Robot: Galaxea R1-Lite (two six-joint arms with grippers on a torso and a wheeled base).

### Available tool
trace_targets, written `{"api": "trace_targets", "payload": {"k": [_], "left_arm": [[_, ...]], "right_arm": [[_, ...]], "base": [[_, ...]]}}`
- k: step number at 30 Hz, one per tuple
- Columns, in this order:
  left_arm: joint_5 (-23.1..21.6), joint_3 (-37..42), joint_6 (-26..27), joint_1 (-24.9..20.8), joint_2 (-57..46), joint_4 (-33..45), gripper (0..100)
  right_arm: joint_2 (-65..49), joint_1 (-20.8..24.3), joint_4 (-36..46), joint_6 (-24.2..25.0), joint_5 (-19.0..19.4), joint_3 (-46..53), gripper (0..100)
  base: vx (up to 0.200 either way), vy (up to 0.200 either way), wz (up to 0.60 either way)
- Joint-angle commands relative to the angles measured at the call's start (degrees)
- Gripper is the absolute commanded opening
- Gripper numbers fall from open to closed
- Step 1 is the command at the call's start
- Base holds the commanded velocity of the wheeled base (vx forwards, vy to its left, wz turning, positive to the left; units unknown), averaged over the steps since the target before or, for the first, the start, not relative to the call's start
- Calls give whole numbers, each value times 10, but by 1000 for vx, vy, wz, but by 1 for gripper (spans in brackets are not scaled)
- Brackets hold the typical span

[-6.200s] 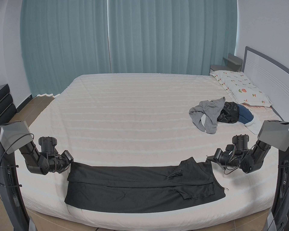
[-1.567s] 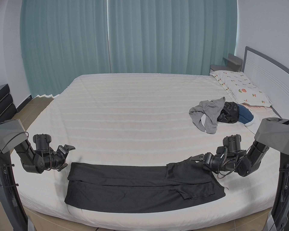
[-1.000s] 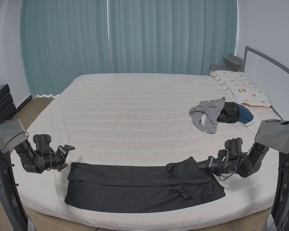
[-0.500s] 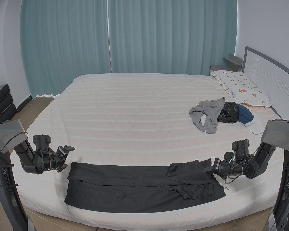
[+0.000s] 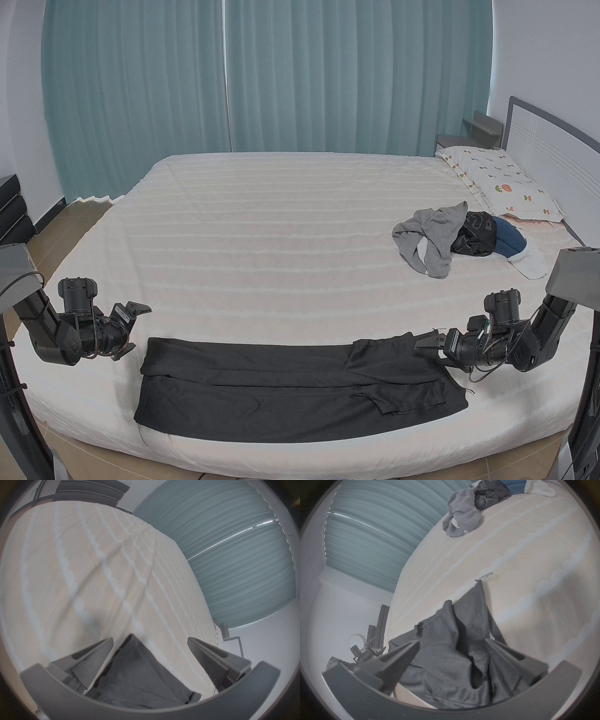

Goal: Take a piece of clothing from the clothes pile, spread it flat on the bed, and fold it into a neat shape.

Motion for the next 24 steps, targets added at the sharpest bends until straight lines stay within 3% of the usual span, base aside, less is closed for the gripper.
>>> {"api": "trace_targets", "payload": {"k": [1, 10, 19, 20, 24], "left_arm": [[6, 63, 15, -32, -35, -3, 100], [100, 112, 54, -65, -14, -7, 100], [108, 92, 55, -66, 5, -9, 100], [110, 87, 55, -66, 9, -10, 0], [111, 92, 56, -68, 22, -11, 0]], "right_arm": [[-78, 9, 7, 20, 0, 10, 100], [-144, 62, 36, 98, -39, 43, 100], [-131, 77, 37, 127, -68, 75, 100], [-132, 81, 37, 127, -72, 80, 100], [-134, 100, 49, 132, -104, 82, 100]], "base": [[0, 0, 0], [0, 0, 0], [0, 0, 0], [0, 0, 0], [0, 0, 0]]}}
